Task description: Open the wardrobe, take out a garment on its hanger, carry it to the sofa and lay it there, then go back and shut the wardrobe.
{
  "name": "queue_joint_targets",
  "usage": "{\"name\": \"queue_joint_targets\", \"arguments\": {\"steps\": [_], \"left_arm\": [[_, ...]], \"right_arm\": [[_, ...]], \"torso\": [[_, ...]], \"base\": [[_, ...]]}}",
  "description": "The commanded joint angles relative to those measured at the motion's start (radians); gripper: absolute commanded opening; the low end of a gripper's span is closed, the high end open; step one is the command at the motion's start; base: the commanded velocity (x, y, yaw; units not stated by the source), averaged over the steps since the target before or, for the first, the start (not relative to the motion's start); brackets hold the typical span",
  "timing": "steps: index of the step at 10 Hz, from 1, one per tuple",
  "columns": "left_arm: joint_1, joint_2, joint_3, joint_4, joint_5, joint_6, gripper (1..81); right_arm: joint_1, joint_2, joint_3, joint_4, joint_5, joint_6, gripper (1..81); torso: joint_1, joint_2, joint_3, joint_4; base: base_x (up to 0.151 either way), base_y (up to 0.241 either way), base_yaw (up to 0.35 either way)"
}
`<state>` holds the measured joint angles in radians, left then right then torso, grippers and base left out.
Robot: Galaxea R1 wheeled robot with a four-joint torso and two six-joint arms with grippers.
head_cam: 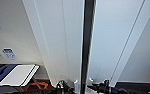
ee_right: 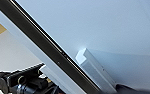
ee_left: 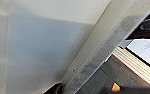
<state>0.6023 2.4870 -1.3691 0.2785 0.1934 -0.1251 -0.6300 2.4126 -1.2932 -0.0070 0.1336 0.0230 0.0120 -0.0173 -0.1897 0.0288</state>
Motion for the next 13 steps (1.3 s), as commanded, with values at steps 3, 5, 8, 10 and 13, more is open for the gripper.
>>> {"name": "queue_joint_targets", "arguments": {"steps": [3, 5, 8, 10, 13], "left_arm": [[-0.088, 0.021, 0.249, -0.019, -0.083, 0.009, 81.1], [-0.066, 0.014, 0.271, -0.005, -0.084, 0.009, 81.1], [-0.022, -0.031, 0.323, 0.021, -0.129, 0.009, 81.1], [-0.011, -0.063, 0.355, 0.024, -0.129, 0.009, 81.1], [0.024, -0.077, 0.364, 0.028, -0.101, 0.010, 81.1]], "right_arm": [[0.034, 0.047, 0.195, -0.030, -0.180, 0.037, 81.1], [0.016, 0.032, 0.218, -0.045, -0.164, 0.037, 81.1], [-0.017, 0.016, 0.227, -0.062, -0.164, 0.037, 81.1], [-0.021, 0.007, 0.238, -0.070, -0.164, 0.037, 81.1], [-0.031, -0.019, 0.255, -0.088, -0.184, 0.037, 81.1]], "torso": [[0.000, 0.000, 0.000, 0.000], [0.000, 0.000, 0.000, 0.000], [0.000, 0.000, 0.000, 0.000], [0.000, 0.000, 0.000, 0.000], [0.000, 0.000, 0.000, 0.000]], "base": [[0.000, 0.000, 0.000], [0.000, 0.000, 0.000], [0.000, 0.000, 0.000], [0.000, 0.000, 0.000], [0.000, 0.000, 0.000]]}}
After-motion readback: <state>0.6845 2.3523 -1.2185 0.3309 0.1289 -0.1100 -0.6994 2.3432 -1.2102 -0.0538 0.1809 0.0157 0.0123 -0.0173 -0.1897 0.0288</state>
